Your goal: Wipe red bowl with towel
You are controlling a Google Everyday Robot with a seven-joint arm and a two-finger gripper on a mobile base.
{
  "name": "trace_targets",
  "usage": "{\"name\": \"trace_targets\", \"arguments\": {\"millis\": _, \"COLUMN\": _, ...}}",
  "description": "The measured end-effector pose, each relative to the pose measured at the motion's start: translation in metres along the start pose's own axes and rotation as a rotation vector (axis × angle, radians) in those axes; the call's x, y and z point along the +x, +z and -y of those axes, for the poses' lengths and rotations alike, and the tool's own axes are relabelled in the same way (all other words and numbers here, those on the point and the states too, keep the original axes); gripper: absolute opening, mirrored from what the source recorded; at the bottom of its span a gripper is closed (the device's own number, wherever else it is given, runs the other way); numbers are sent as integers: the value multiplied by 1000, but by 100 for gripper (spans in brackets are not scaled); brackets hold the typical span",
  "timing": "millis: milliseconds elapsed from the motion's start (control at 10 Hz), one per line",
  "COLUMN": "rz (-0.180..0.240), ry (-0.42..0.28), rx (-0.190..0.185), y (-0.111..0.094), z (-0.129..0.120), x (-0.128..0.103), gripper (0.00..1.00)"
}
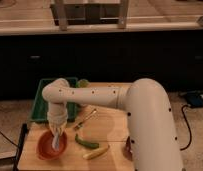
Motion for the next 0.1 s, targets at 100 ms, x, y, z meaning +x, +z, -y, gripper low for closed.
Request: {"name": "trace_targets", "arguments": {"millis": 100, "rz": 0, "ry": 0, "rx": 0, "y": 0, "z": 0, "x": 0, "gripper": 0}}
